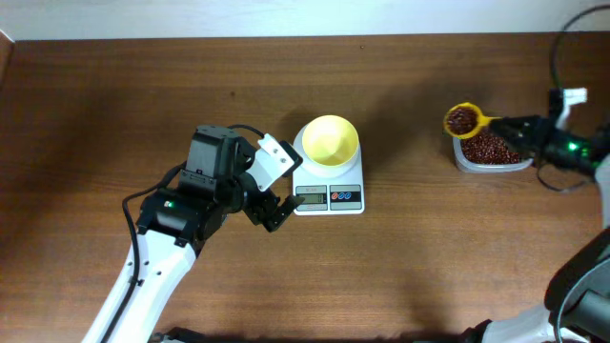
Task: Scoop item into bowl and weigh 50g on scale
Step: 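Lift the filled scoop and carry it toward the yellow bowl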
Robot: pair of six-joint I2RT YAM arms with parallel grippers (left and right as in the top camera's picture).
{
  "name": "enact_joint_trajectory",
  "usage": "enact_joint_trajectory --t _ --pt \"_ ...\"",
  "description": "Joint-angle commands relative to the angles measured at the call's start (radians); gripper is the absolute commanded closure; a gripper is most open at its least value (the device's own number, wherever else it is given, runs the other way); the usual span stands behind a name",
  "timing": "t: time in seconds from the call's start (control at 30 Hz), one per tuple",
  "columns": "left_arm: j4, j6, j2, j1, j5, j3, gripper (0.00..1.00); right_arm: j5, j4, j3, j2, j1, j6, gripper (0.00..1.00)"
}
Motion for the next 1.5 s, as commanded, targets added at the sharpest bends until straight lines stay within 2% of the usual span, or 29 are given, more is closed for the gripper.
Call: enact_joint_trajectory --t 0.0,0.1,0.37,0.53,1.13,1.47 --pt "0.002 0.013 -0.01 0.004 0.018 -0.006 0.01 -0.031 0.004 0.017 -0.03 0.075 -0.003 0.96" --pt "0.002 0.013 -0.01 0.004 0.018 -0.006 0.01 -0.027 0.013 0.017 -0.03 0.141 0.014 0.96" --pt "0.002 0.013 -0.01 0.004 0.018 -0.006 0.01 -0.024 0.269 0.017 -0.03 0.276 0.279 0.96" --pt "0.002 0.013 -0.01 0.004 0.018 -0.006 0.01 -0.032 0.315 0.017 -0.03 0.306 0.353 0.96" --pt "0.002 0.013 -0.01 0.004 0.018 -0.006 0.01 -0.032 0.315 0.017 -0.03 0.308 0.36 0.96" --pt "0.002 0.013 -0.01 0.004 0.018 -0.006 0.01 0.021 0.315 0.017 -0.03 0.399 0.36 0.96"
